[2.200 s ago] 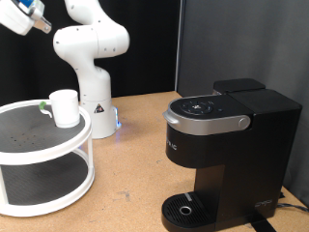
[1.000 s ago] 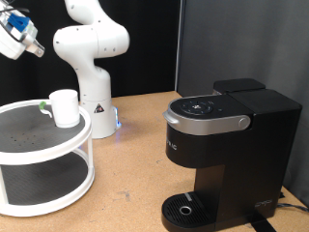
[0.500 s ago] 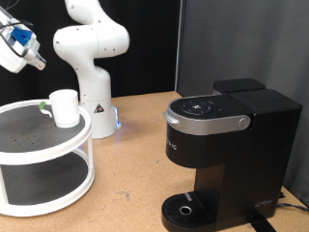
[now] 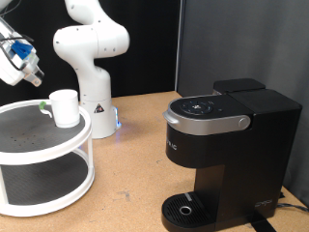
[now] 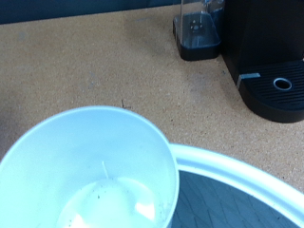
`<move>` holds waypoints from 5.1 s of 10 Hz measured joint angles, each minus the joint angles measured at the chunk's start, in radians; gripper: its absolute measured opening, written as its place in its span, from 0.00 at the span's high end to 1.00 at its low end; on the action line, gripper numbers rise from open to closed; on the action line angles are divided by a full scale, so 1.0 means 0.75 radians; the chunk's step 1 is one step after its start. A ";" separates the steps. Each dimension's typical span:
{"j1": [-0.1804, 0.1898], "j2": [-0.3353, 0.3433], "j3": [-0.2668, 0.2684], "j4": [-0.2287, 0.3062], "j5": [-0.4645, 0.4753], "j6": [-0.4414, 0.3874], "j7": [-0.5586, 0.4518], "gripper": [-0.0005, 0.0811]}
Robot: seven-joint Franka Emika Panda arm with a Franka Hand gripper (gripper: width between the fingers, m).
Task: Make a cup of coffee with the keurig machine
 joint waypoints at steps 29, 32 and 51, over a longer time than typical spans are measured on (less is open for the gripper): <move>0.002 0.045 -0.129 -0.206 -0.029 0.210 -0.145 0.76; 0.002 0.045 -0.126 -0.205 -0.015 0.210 -0.141 0.91; 0.256 0.054 0.006 -0.175 0.317 0.431 0.162 0.91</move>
